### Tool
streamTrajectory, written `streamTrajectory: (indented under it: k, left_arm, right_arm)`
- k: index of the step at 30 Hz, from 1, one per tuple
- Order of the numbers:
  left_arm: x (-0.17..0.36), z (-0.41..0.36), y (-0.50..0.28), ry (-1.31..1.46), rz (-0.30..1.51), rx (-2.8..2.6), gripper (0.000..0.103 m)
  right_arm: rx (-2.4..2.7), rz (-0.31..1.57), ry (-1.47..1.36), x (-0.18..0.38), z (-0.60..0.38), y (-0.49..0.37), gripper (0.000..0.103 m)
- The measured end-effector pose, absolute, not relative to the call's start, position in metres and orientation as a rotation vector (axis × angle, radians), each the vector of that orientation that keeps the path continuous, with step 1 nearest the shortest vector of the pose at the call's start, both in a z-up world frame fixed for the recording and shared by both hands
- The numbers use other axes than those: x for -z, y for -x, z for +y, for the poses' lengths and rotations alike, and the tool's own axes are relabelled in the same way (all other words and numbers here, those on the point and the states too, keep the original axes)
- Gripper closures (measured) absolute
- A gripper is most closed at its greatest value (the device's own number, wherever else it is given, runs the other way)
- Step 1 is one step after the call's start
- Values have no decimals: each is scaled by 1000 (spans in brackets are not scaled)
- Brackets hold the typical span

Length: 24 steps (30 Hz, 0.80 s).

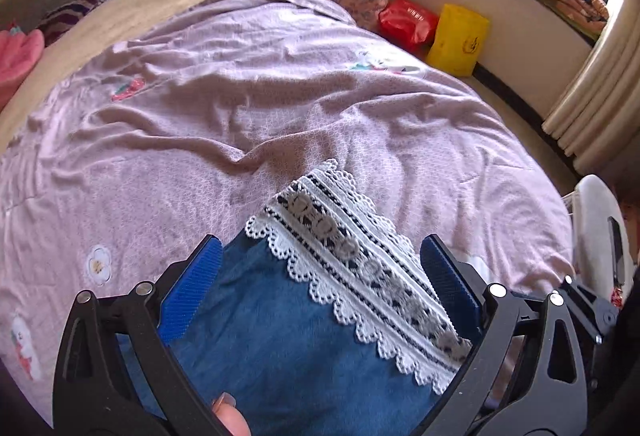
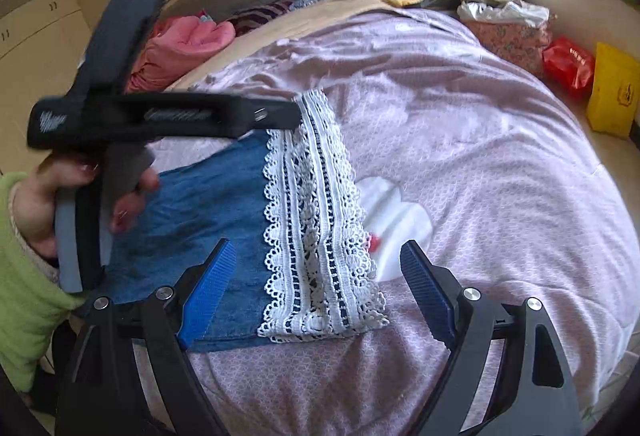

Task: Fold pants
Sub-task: 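Grasp the lace hem with the left gripper while the right gripper grasps the lace beside it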

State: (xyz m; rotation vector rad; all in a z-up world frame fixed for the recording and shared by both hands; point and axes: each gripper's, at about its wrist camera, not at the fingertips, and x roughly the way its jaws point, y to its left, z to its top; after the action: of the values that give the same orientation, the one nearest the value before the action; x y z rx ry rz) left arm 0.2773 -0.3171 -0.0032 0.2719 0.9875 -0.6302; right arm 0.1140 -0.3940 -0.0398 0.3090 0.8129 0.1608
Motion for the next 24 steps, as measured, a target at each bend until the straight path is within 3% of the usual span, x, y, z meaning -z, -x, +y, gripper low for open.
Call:
streamTrajectory:
  k: [6,10,13,17,21,24]
  left_arm:
    - [35,-342,-299,-314,1116,570,10]
    - [53,-347,-311,-310,1165,525,16]
    - [58,-348,-310,-324,1153,511,25]
    - [52,-346,-305,-323,1130,517,48]
    - [45,-341,-301,-301,1118,545,65]
    - [37,-326,-302,-201,1116,585,71]
  right_arm:
    - [-188,854,-329,56,-392,-128,22]
    - [-184,875,-323,67,-389,-138,33]
    - [-182,870,-310,70,-389,-141,49]
    - [-186,850,-294,67,-391,-139,73]
    - [-203,817,-283,56,-390,-133,82]
    - [-227,783,-256,44,-382,-126,84]
